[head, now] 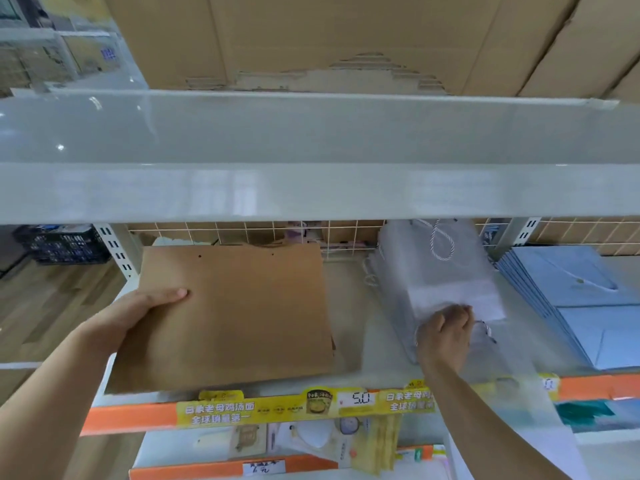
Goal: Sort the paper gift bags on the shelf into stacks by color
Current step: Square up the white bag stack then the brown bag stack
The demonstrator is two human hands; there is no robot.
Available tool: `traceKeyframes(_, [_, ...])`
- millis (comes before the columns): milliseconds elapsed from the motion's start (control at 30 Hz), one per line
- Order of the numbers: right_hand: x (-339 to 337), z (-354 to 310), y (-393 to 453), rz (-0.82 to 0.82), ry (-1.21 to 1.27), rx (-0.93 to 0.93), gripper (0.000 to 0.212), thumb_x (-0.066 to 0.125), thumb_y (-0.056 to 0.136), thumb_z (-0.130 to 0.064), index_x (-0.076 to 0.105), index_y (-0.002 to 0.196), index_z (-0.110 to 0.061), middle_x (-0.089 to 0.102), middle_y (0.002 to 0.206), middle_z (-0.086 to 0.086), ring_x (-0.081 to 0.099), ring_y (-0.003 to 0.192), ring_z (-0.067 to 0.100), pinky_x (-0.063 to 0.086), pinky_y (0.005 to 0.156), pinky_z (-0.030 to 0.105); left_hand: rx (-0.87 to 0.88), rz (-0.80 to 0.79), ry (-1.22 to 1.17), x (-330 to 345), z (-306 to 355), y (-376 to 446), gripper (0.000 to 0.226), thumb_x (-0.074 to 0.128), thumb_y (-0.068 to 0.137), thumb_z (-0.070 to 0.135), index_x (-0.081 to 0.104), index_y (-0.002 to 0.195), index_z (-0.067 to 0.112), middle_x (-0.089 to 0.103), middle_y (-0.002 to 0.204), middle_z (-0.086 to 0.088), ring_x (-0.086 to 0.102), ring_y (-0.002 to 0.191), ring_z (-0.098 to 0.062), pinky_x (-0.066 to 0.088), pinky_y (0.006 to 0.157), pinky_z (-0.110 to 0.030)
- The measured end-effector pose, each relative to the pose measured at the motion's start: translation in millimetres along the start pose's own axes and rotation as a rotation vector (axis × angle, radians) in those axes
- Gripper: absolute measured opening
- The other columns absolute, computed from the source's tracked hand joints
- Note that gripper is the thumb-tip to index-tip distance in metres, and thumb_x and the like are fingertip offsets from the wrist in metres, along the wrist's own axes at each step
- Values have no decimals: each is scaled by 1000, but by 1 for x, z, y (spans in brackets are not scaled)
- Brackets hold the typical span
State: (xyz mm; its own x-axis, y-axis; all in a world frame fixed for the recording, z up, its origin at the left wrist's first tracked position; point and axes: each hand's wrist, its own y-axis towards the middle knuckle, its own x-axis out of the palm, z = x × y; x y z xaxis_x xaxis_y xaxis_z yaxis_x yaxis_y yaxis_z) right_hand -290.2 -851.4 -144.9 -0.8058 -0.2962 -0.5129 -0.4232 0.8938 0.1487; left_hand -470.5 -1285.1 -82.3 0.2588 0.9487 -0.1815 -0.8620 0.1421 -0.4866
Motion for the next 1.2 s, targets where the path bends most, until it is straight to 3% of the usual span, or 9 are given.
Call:
traceKeyframes(100, [-4, 3, 2, 10, 16, -25, 55, 28, 89, -18, 36, 137, 9, 31, 149, 23, 31, 135, 37, 24, 110, 41, -129, 10, 97, 1, 5, 7, 67, 85, 48, 45, 70, 102, 8, 75, 88, -18, 73, 70, -33, 56, 54, -33])
traceKeyframes(233, [-8, 7, 4, 0, 47, -61, 46, 31, 93, -15, 48, 126, 11, 42, 141, 27, 37, 131, 36, 25, 108, 34, -205, 64, 279, 4, -1, 21, 86, 85, 39, 59, 69, 103, 4, 74, 88, -19, 73, 77, -35, 56, 66, -36])
traceKeyframes(400, [-10, 1, 10, 25, -6, -17, 25, 36, 96, -7, 56, 106, 4, 55, 116, 24, 51, 109, 38, 37, 89, 39, -8, 369, 736, 12, 31, 35, 99, 85, 55, 61, 50, 129, 6, 49, 131, -20, 48, 121, -37, 43, 100, -44])
traceKeyframes(500, [-13, -2, 7, 2, -56, -41, 22, 41, 94, -5, 56, 107, 2, 56, 115, 23, 52, 109, 38, 39, 89, 40, 176, 477, 858, 36, 54, 21, 95, 73, 67, 59, 37, 143, 15, 36, 144, -16, 32, 134, -36, 31, 106, -50])
traceKeyframes(667, [-24, -1, 5, -35, -54, -181, 16, 54, 78, 9, 58, 93, 7, 59, 100, 24, 54, 100, 37, 31, 74, 29, 545, 104, 678, 152, 58, -30, 36, 65, 87, 41, 62, 118, 23, 61, 121, -2, 60, 108, -23, 51, 85, -31])
traceKeyframes(767, [-34, 8, 8, -98, -75, -290, 13, 62, 76, 6, 60, 89, 3, 61, 96, 18, 53, 100, 34, 26, 71, 22, 625, -72, 656, 230, 48, -65, 15, 62, 90, 31, 69, 101, 23, 68, 100, 3, 63, 90, -12, 43, 67, -17])
traceKeyframes(967, [-54, 24, 20, -303, -100, -341, 45, 66, 78, -4, 55, 122, -3, 52, 128, 16, 45, 120, 24, 31, 91, 20, 402, -264, 516, 356, -5, -105, 12, 63, 84, 25, 65, 82, 13, 59, 72, -3, 55, 68, -20, 47, 67, -27])
traceKeyframes(1067, [-60, 31, 26, -368, -107, -357, 51, 62, 80, -6, 49, 130, -5, 47, 135, 12, 42, 125, 20, 35, 98, 26, 272, -256, 447, 388, -15, -110, 15, 62, 65, 25, 53, 56, 16, 51, 59, -5, 51, 62, -22, 43, 62, -27])
traceKeyframes(1200, [-72, 37, 33, -387, -67, -397, 51, 65, 80, -9, 52, 130, -7, 43, 140, 9, 48, 125, 26, 39, 98, 30, 205, -174, 257, 399, -18, -111, 22, 65, 69, 0, 60, 54, 15, 52, 48, -4, 50, 48, -21, 39, 49, -19])
